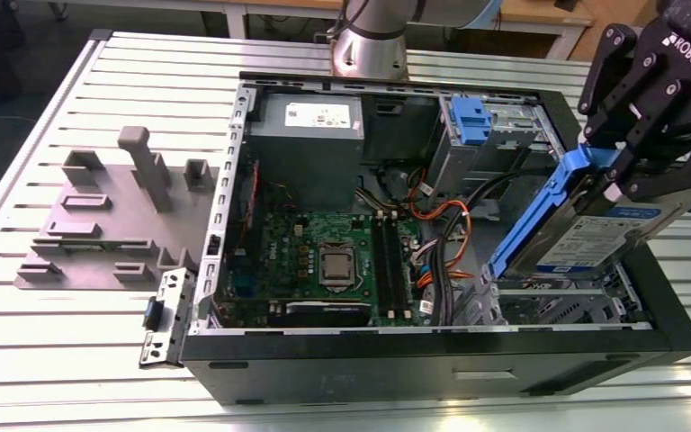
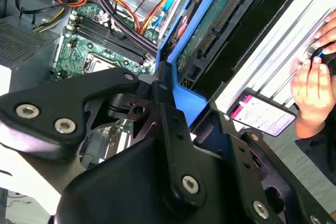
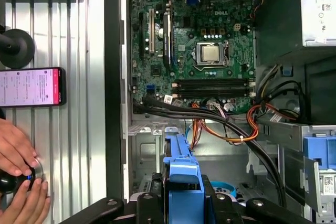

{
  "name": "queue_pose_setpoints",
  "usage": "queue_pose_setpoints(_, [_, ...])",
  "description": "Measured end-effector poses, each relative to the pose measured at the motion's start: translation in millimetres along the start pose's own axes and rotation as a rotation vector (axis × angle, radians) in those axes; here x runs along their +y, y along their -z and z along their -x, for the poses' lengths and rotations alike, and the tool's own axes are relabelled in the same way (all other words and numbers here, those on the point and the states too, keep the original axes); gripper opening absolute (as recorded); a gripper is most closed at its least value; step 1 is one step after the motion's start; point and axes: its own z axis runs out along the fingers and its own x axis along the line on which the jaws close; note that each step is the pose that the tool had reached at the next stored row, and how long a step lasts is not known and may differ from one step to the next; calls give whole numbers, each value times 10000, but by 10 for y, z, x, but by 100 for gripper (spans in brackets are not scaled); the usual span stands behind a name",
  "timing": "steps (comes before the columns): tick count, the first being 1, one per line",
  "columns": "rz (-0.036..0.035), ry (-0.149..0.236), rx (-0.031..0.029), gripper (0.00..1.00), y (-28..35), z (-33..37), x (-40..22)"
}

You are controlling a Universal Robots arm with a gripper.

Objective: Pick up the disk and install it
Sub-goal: 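Insert the disk into the insertion slot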

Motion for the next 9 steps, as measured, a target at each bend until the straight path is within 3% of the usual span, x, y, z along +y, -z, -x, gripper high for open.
queue_pose_setpoints(9, [0, 0, 2, 36, -47, -5, -9])
